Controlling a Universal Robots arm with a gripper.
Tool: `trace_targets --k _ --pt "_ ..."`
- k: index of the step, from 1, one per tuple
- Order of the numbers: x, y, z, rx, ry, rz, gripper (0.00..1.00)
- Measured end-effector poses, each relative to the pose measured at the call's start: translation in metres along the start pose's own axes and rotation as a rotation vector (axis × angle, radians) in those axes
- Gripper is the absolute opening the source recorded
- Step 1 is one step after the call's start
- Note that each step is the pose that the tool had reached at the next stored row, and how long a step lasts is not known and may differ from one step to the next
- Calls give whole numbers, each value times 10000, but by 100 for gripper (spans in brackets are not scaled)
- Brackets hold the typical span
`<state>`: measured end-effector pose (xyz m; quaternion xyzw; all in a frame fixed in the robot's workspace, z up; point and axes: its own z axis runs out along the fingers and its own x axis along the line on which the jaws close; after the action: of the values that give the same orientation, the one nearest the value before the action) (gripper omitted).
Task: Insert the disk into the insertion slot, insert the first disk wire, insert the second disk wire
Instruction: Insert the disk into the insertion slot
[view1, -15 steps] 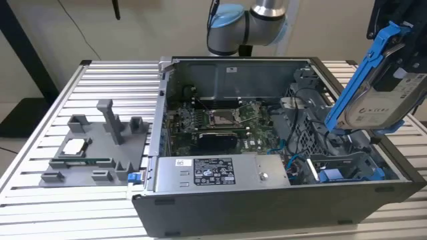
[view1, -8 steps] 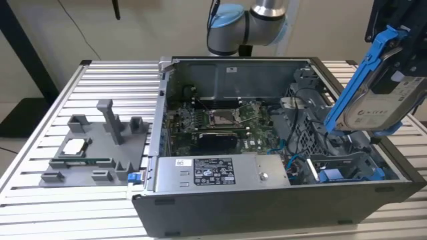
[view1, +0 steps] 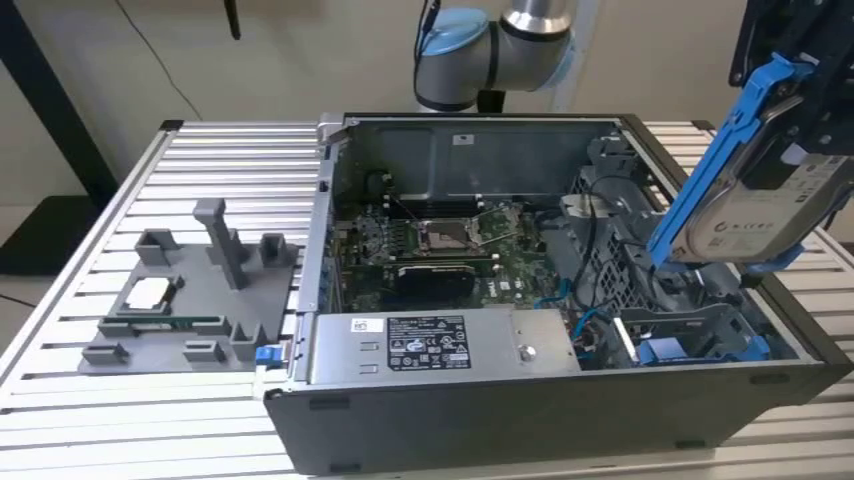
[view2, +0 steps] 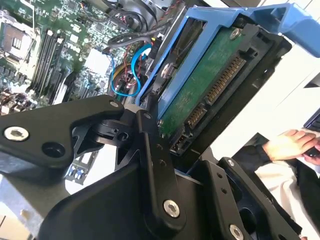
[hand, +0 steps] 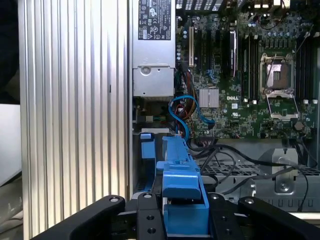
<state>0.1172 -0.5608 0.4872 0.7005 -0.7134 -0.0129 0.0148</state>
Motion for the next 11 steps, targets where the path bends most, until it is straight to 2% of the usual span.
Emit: trace_targets --k 11 --pt "0 -1 21 0 1 0 33"
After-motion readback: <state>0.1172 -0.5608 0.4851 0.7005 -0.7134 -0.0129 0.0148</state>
